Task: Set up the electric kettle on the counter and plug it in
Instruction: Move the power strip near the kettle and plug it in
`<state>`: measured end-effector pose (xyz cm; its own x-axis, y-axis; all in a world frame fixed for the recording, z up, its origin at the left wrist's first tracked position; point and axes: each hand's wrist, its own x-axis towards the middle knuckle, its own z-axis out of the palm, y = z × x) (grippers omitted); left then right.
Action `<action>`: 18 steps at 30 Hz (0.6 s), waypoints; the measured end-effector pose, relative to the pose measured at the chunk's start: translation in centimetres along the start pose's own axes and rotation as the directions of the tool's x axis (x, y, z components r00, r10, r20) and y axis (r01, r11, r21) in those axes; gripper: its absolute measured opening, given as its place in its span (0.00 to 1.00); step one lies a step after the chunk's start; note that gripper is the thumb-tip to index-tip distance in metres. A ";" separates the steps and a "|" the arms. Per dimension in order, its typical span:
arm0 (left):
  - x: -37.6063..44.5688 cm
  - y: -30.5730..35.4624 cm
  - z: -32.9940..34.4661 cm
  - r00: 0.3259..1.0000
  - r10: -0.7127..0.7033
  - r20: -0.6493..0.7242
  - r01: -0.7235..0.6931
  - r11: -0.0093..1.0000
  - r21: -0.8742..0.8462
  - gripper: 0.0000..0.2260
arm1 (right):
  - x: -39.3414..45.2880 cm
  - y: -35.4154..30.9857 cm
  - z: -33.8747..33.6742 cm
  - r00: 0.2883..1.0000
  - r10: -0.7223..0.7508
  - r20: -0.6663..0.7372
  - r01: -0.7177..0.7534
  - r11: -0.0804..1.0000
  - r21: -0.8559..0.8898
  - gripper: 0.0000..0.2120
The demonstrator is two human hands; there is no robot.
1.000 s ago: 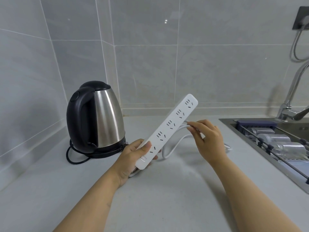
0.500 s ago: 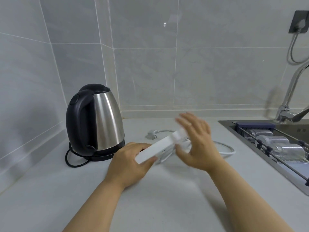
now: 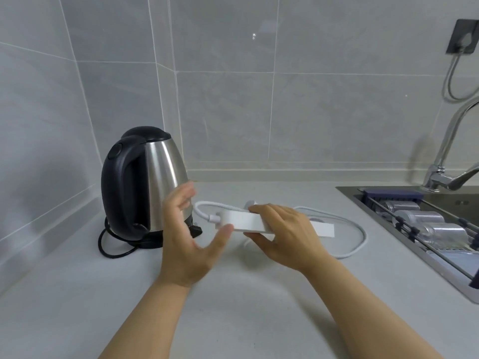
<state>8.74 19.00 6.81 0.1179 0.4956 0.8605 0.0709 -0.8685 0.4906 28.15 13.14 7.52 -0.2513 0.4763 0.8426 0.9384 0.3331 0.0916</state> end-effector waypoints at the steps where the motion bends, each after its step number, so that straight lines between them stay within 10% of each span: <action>1: -0.1 -0.1 0.0 0.999 -0.040 0.004 0.040 0.998 -0.047 0.38 | 0.0 -0.2 -0.1 0.999 0.034 -0.027 -0.033 0.998 0.049 0.14; 7: -0.8 -0.1 1.2 0.940 -0.211 0.267 0.249 0.961 -0.117 0.40 | 1.9 -2.1 -1.3 0.938 0.308 -0.159 -0.232 0.898 0.375 0.15; 18: -1.2 -0.6 1.4 0.830 -0.295 0.472 0.242 0.955 0.172 0.26 | 8.7 -5.5 -6.1 0.789 0.600 0.134 -0.469 0.447 0.761 0.13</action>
<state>9.90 18.93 5.25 0.5447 0.6697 0.5048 0.2666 -0.7089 0.6530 22.23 10.50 17.54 0.3326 0.6848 0.6484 0.3571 0.5449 -0.7587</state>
